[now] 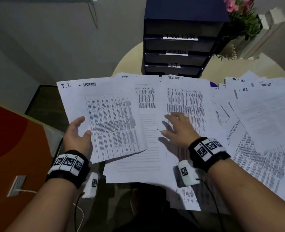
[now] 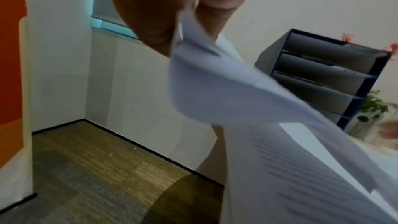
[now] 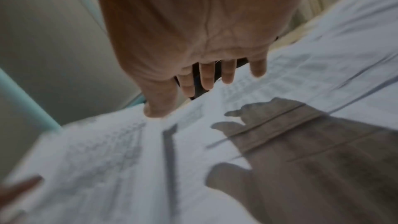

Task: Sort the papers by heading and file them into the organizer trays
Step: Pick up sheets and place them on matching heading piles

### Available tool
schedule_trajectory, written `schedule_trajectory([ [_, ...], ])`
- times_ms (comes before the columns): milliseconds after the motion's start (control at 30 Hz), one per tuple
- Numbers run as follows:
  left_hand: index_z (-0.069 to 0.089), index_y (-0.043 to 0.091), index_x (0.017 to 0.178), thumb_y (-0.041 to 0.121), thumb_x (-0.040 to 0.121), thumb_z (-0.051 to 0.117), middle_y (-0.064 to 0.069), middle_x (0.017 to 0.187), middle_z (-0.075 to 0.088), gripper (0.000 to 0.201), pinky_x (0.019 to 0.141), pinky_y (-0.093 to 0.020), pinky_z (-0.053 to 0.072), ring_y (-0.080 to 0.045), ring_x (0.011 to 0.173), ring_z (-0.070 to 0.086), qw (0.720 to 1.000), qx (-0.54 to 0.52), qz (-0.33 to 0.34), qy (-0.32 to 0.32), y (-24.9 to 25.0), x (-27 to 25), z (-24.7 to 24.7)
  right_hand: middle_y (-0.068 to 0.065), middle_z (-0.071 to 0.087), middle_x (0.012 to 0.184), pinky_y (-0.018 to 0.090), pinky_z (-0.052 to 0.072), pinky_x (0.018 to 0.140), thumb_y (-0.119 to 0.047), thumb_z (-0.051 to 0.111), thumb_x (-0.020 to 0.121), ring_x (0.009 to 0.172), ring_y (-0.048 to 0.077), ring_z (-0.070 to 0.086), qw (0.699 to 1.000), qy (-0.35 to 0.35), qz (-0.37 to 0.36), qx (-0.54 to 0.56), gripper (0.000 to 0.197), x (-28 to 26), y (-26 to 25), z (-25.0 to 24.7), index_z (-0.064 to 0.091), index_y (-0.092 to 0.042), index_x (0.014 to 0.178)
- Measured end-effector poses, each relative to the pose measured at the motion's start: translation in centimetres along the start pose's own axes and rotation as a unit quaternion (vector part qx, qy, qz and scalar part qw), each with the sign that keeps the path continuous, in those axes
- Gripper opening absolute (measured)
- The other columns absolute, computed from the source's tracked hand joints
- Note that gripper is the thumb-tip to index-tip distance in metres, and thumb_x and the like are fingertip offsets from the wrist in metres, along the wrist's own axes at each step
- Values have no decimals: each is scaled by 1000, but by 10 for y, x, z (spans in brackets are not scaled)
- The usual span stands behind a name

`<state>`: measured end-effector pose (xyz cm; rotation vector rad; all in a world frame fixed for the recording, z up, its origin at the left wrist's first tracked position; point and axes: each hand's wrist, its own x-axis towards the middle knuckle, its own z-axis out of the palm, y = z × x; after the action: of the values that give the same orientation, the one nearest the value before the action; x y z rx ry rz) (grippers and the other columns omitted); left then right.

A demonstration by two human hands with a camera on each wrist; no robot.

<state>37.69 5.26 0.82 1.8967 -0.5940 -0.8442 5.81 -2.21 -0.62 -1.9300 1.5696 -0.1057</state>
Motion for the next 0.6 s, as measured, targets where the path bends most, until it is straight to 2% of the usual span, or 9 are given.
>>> schedule_trajectory([
  [67,61,57,105,1,94,58,8,148,44,57,96,-44,53,-20,122,57,999,-30,-18,-8,5,-3,-2,8,38,146,38,33,112,-44,63,92,136,24,39,990,-36,2,136,70,2,-32,4,34,-16,150],
  [133,63,57,102,2,92,62,5,148,44,56,95,-45,53,-21,123,57,998,-44,-31,-25,6,-8,1,5,51,129,29,40,98,-44,62,93,119,18,51,973,-68,58,211,63,5,-55,14,40,-15,144],
  [200,64,52,104,1,90,66,2,139,52,53,93,-44,55,-22,117,61,996,-53,-47,-46,7,-12,5,3,58,109,28,46,82,-34,62,94,93,16,55,960,-25,101,259,31,7,-65,26,53,-17,118],
  [233,64,48,108,1,90,66,3,135,54,51,95,-43,54,-21,117,61,996,-52,-49,-55,5,-14,6,6,58,96,25,48,72,-27,61,94,79,15,52,954,14,114,275,16,8,-67,30,52,-16,101],
  [300,60,41,124,3,94,61,2,143,48,49,104,-37,45,-16,127,50,997,-1,-32,-65,6,-17,5,4,42,72,14,33,46,-17,58,96,59,14,37,961,83,130,229,24,12,-63,34,41,-10,80],
  [333,56,37,132,2,96,57,1,148,43,50,107,-35,41,-17,134,44,997,36,-27,-65,6,-17,4,2,37,68,15,26,42,-15,57,96,57,15,34,964,108,136,201,31,13,-60,35,37,-9,73],
  [433,49,36,139,-2,99,49,0,156,35,55,107,-36,38,-23,143,34,994,72,-35,-68,8,-13,-4,1,41,65,22,30,45,-12,53,97,58,19,41,955,141,159,205,35,19,-52,35,38,-14,65],
  [500,51,33,137,-4,98,49,-1,155,37,54,105,-30,35,-22,143,34,993,91,-29,-70,6,-8,-10,4,47,68,20,32,43,-10,51,97,60,22,45,954,141,170,202,31,25,-49,33,43,-12,68],
  [600,56,30,134,1,99,52,-1,150,44,46,103,-29,37,-23,140,40,990,111,-40,-76,4,-1,-17,14,60,79,25,45,57,-12,54,96,72,28,58,949,148,177,216,18,38,-46,32,56,-3,80],
])
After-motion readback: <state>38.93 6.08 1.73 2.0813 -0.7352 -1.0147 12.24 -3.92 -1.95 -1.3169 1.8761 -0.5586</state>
